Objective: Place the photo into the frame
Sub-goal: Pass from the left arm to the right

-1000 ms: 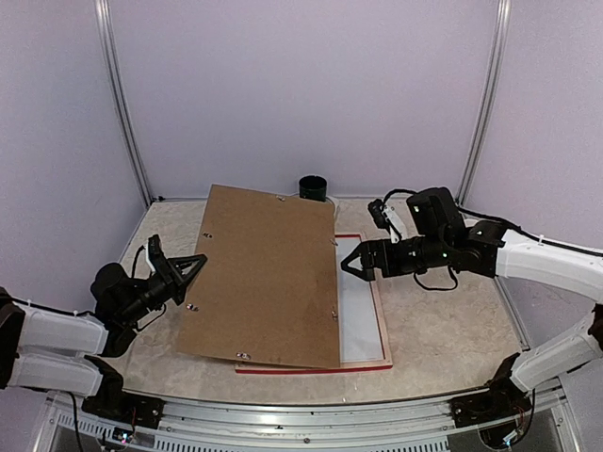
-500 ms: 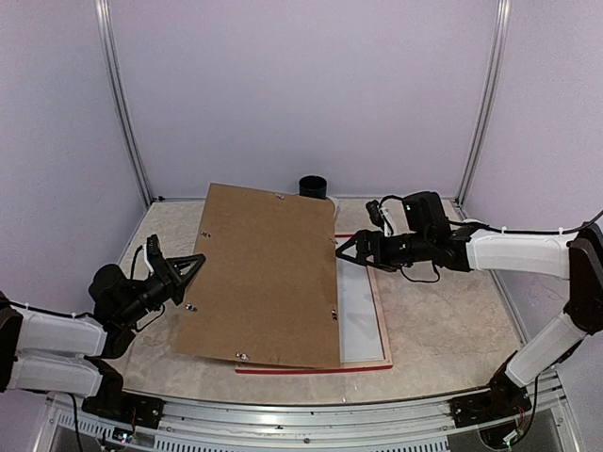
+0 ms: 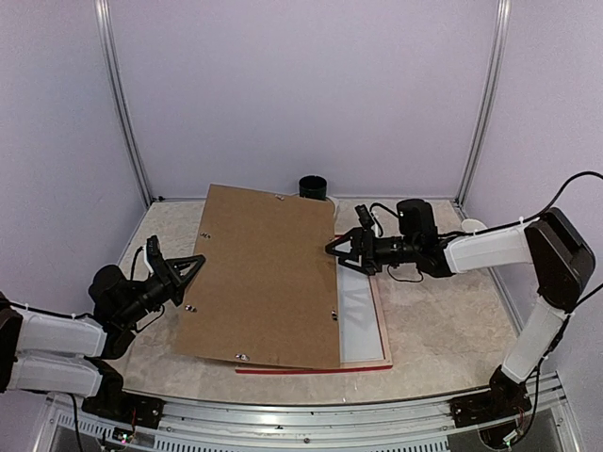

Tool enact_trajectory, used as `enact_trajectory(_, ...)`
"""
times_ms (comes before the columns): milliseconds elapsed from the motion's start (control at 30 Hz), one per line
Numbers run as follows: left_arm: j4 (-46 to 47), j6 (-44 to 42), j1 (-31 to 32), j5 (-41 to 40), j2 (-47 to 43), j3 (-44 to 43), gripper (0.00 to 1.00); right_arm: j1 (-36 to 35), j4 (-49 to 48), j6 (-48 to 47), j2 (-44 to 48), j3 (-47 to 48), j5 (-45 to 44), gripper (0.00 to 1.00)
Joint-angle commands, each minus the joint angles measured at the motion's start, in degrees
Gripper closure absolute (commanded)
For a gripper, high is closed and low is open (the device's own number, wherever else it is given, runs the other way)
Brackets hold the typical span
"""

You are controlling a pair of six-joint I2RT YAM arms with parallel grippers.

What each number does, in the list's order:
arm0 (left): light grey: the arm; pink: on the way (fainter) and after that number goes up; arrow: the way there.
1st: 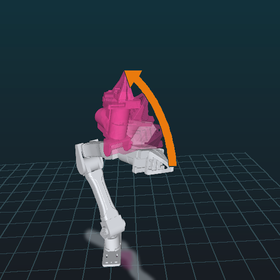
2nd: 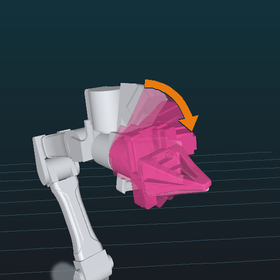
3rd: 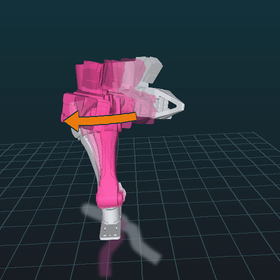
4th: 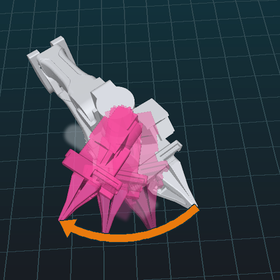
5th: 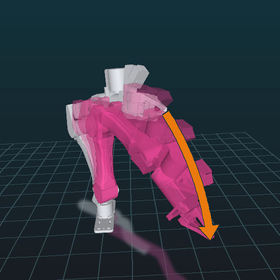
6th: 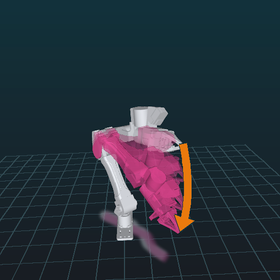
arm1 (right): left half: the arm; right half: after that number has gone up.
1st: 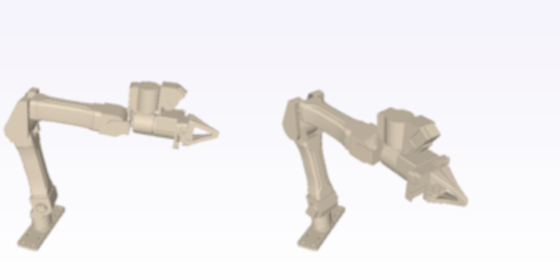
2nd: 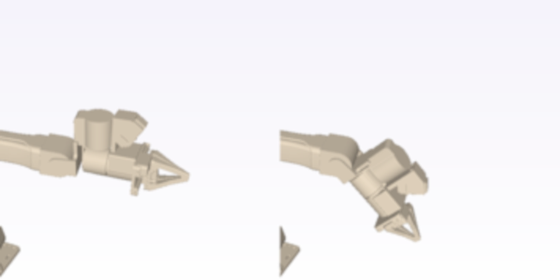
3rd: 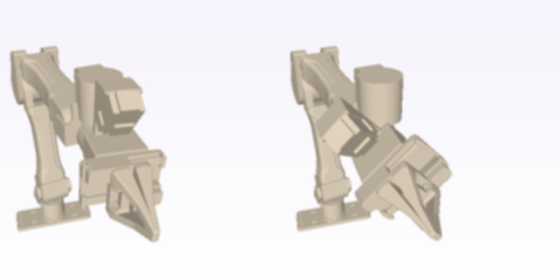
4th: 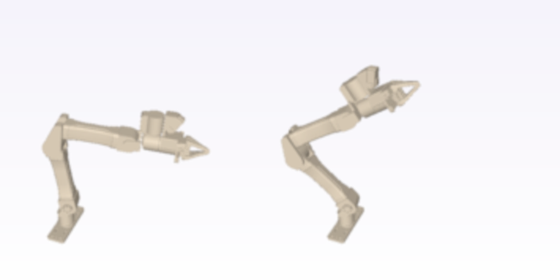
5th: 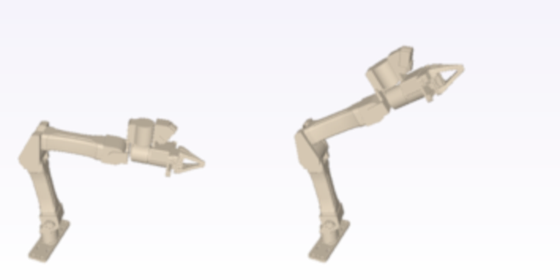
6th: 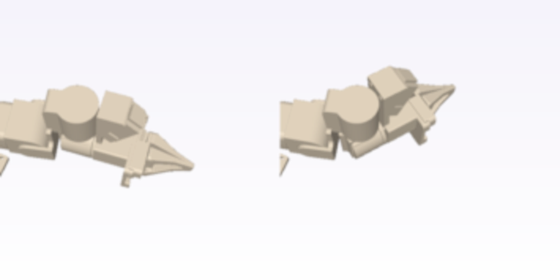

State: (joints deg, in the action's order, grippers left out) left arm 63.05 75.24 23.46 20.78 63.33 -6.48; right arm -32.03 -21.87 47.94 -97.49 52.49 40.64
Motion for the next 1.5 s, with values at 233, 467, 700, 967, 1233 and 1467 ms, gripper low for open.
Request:
enact_trajectory(233,6.9,1.6,0.4,0.1,-0.5,-0.2,1.0,-5.0,-16.5,6.5,-5.8,-1.6,9.0,0.16)
enact_trajectory(467,6.2,1.4,0.5,-0.2,-0.9,0.0,1.0,-5.1,-25.3,11.4,-6.4,-4.9,11.3,0.32)
enact_trajectory(700,5.8,1.5,0.4,-0.3,-0.5,0.2,1.0,-5.1,-29.6,13.7,-6.6,-7.1,12.5,0.57)
enact_trajectory(967,4.9,1.4,0.5,-0.5,-0.6,0.5,1.0,-5.1,-35.4,17.6,-7.2,-8.5,14.2,0.83)
enact_trajectory(1233,3.2,1.5,0.3,-1.0,-1.2,1.2,1.0,-4.7,-35.4,19.0,-6.5,-8.9,15.2,1.0)
enact_trajectory(1467,1.7,1.6,-0.7,-0.9,-1.8,1.9,0.85,-3.1,-33.5,19.9,-4.9,-9.7,15.9,1.0)
